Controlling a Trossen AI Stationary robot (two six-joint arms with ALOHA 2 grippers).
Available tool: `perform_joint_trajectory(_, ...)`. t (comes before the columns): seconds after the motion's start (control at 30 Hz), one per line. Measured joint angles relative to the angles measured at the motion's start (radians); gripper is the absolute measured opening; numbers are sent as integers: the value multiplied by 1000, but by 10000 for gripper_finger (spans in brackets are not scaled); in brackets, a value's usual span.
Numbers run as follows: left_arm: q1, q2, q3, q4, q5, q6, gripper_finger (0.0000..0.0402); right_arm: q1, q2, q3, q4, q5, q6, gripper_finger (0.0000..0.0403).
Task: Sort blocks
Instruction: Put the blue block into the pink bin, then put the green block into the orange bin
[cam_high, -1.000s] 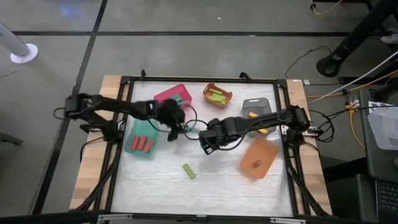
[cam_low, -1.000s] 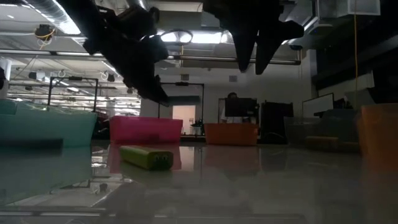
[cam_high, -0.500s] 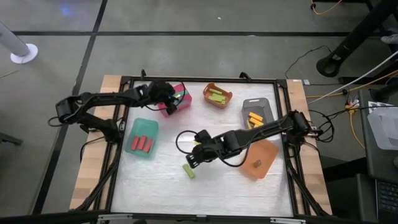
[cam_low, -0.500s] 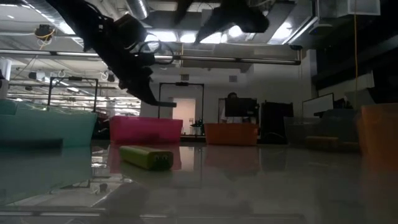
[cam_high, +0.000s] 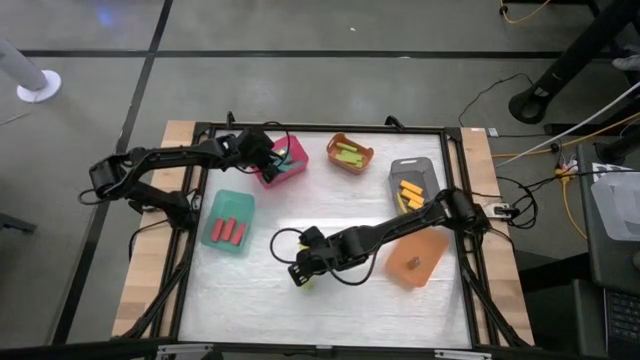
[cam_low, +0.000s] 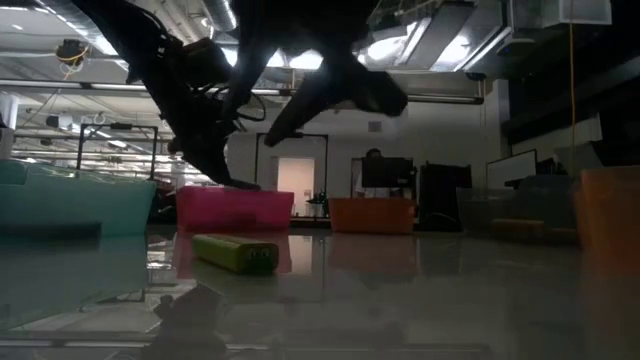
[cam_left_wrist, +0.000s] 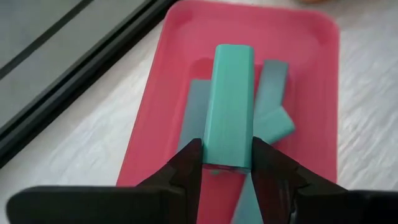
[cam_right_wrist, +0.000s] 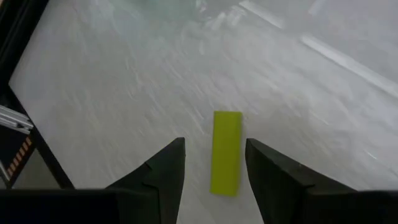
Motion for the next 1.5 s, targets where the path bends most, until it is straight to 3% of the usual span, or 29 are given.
perform_joint_trajectory(0.5,13,0,0,-15,0,-4,105,37,28,0,42,-9,4,170)
perform_joint_trajectory(0.8,11,0,0,-48,-23,-44,181,58,30,0,44,-2,4,170)
perform_joint_trajectory(1.23,11,-17,0,-47,253,-123,198,57,78,1,69,111,-1,169)
perform_joint_trajectory(1.5,11,-173,0,-38,274,-114,198,57,133,0,84,77,-7,169)
